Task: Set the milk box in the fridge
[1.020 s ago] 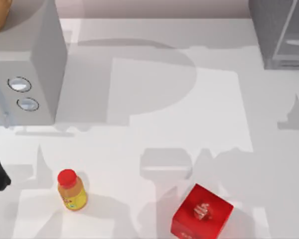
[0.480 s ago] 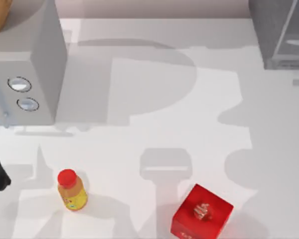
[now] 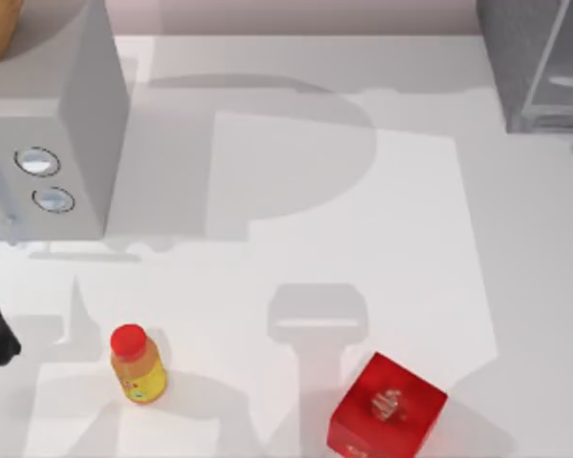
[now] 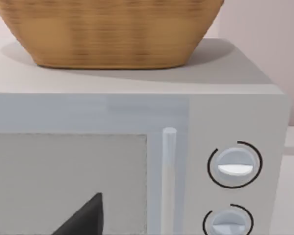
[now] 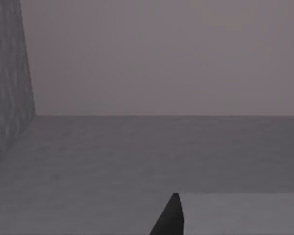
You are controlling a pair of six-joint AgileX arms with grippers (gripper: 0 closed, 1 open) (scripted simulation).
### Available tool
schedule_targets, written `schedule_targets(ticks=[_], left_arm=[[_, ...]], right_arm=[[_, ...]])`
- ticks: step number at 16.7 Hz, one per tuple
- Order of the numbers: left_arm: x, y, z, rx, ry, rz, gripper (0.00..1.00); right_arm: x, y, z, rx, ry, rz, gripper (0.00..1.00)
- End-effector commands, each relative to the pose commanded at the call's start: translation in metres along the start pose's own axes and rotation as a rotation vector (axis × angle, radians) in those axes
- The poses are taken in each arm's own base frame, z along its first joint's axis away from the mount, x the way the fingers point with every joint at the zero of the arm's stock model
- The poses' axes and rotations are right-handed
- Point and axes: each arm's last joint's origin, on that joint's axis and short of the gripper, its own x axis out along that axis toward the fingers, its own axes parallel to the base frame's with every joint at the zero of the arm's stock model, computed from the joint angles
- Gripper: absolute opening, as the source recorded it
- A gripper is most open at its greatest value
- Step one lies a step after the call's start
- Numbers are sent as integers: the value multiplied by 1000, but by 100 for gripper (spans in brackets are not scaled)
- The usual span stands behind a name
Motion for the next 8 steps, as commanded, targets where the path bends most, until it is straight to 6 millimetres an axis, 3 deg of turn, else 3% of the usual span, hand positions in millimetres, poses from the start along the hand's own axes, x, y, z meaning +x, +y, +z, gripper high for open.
schedule_targets(ticks=[5,8], left_arm=[[0,0,0,0,0,0,100],[0,0,0,0,0,0,100]], right_arm=[[0,2,-1,3,7,5,0],[15,4,-11,7,41,19,0]])
